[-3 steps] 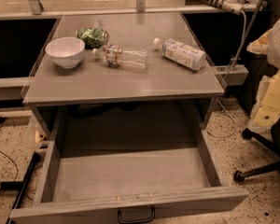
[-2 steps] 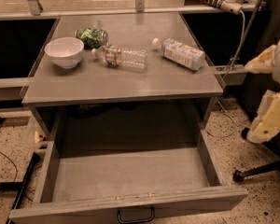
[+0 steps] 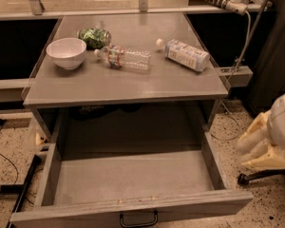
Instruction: Close top drawer
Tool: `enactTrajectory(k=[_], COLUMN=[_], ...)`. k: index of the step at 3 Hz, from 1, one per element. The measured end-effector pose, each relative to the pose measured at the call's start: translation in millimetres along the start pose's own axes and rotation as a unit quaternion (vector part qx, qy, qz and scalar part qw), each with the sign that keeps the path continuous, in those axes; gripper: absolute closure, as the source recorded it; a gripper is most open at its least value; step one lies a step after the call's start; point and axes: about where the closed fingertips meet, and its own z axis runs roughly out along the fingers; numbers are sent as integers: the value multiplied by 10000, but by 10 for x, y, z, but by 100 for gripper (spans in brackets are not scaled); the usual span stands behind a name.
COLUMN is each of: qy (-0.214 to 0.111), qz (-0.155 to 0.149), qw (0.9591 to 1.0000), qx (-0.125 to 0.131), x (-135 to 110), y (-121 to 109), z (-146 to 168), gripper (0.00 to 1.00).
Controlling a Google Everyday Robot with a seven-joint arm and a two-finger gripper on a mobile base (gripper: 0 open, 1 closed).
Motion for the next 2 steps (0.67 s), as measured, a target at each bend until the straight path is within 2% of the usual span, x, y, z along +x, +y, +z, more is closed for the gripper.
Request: enactTrajectory(k=[1,2], qy=[0,0], qz=[2,2], qw=[10000,10000], qx=[-38,-38], x=[2,2], y=[16,16], z=[31,31], gripper=[89,100])
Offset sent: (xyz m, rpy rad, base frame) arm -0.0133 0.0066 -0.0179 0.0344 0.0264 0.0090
